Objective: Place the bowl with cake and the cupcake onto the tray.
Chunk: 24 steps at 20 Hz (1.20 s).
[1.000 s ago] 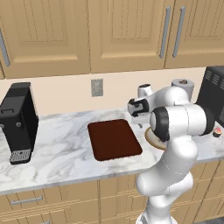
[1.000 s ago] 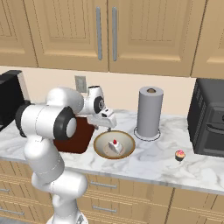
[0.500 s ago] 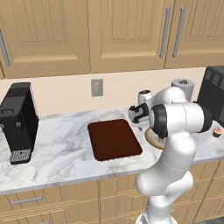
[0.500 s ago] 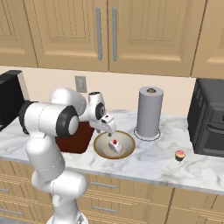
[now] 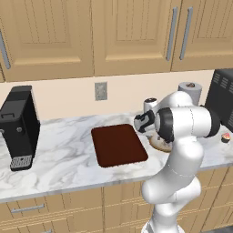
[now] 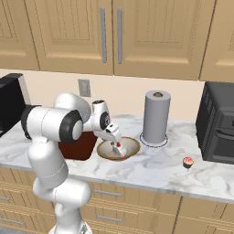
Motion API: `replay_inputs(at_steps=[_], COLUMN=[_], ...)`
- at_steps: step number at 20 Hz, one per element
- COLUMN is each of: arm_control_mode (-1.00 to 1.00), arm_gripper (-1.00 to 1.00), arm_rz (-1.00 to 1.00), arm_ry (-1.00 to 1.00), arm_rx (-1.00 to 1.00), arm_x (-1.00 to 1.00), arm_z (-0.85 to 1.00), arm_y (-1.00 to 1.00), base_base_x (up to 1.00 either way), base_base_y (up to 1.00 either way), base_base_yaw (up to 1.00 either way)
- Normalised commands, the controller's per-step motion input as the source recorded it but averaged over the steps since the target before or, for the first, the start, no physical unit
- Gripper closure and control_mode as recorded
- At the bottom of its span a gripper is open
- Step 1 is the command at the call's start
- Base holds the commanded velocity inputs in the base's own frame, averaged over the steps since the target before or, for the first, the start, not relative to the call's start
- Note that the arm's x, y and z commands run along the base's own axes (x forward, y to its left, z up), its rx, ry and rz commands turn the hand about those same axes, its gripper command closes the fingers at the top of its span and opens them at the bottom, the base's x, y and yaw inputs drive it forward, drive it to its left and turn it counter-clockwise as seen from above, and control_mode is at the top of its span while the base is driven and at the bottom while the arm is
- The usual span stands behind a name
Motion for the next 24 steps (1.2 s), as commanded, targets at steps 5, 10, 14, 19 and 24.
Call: replay_inputs(at_steps=[5,10,14,19,24], arm_control_mode=[-1.0,-1.0,-1.0,-1.0,-1.0], arm_gripper=[1.0,1.0,1.0,1.0,1.0], arm_rz=[-0.01,0.0,0.0,0.08,0.18], arm_ry=[0.01,-0.04,-0.06,0.13,0.27], arm_rx=[-0.03,-0.13,-0.18,-0.16,-0.21], arm_x=[-0.02,-0.01,0.0,0.16,0.2], arm_z=[0.12,0.61,0.51,0.28,0.54], arm_y=[0.01,0.3,0.52,0.47,0.16], base_base_x=[0.0,0.0,0.0,0.0,0.0], base_base_y=[0.0,0.0,0.0,0.0,0.0], base_base_yaw=[0.0,0.0,0.0,0.0,0.0])
